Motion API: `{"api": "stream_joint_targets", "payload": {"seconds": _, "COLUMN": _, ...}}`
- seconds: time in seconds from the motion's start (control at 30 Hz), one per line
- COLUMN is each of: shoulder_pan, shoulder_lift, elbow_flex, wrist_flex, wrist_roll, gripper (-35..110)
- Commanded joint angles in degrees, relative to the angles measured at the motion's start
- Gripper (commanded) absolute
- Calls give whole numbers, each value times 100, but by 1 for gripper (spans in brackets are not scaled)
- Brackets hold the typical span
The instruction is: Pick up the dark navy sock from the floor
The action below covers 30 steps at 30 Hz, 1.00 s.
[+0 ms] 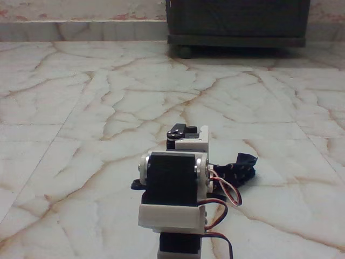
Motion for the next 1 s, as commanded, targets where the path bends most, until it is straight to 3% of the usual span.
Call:
{"api": "stream_joint_targets", "payload": {"seconds": 0.0, "shoulder_pan": -149, "shoulder_lift": 0, "elbow_flex": -9, "wrist_flex": -79, "wrist_roll": 246, "gripper": 0}}
{"api": "stream_joint_targets", "payload": {"seconds": 0.27, "shoulder_pan": -158, "shoulder_lift": -308, "elbow_flex": -185, "wrist_flex": -202, "wrist_roll": 246, "gripper": 0}}
{"api": "stream_joint_targets", "payload": {"seconds": 0.47, "shoulder_pan": -79, "shoulder_lift": -1556, "elbow_flex": -1222, "wrist_flex": -202, "wrist_roll": 334, "gripper": 0}}
{"api": "stream_joint_targets", "payload": {"seconds": 0.77, "shoulder_pan": 35, "shoulder_lift": -3771, "elbow_flex": -2962, "wrist_flex": -220, "wrist_roll": 914, "gripper": 0}}
{"api": "stream_joint_targets", "payload": {"seconds": 0.97, "shoulder_pan": 44, "shoulder_lift": -4113, "elbow_flex": -3261, "wrist_flex": -211, "wrist_roll": 2013, "gripper": 0}}
